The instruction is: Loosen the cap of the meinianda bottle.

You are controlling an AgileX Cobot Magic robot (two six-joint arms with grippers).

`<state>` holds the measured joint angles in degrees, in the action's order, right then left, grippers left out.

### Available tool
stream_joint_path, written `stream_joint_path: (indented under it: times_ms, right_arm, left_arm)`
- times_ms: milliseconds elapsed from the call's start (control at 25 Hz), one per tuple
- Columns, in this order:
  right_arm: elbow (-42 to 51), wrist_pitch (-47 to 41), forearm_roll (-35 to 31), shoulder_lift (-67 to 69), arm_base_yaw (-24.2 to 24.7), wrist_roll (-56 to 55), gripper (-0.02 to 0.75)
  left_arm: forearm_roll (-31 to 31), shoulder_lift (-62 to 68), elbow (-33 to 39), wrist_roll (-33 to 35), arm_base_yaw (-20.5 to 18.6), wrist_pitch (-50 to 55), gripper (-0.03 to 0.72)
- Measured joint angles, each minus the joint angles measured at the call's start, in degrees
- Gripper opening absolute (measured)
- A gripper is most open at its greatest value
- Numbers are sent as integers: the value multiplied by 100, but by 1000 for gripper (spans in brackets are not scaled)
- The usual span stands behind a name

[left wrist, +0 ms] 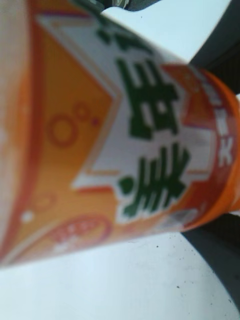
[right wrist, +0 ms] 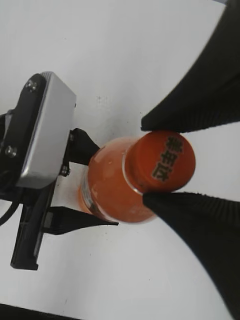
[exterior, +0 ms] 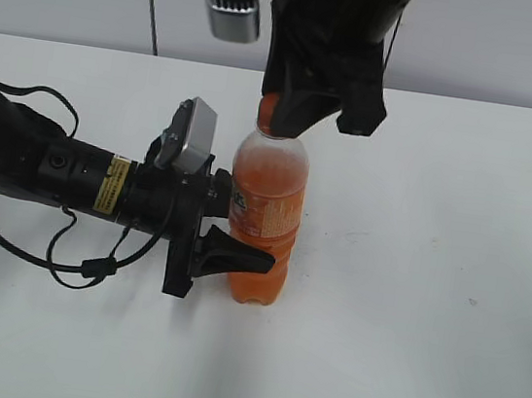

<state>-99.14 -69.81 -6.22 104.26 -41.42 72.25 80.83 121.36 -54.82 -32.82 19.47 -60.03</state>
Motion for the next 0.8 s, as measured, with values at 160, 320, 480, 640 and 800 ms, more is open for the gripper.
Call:
stream_joint_path:
  times_ms: [160, 320, 480, 640, 800]
  right_arm:
    - [0, 0, 47, -24, 0, -1080, 406]
    - [0, 0, -8, -174, 0, -1930, 533]
    - [0, 0, -65, -368, 0, -3858, 553]
    - [0, 0, 248, -385, 0, -6656, 555]
    - [0, 0, 340, -385, 0, -7733, 520]
  left_arm:
    - [-7, 0, 0, -5, 0, 6, 393]
    - [-7, 0, 0, -5, 0, 6, 393]
    - [-7, 0, 0, -11, 0, 6, 393]
    - [-7, 0, 0, -11, 0, 6, 393]
    - [-7, 0, 0, -16, 0, 6, 393]
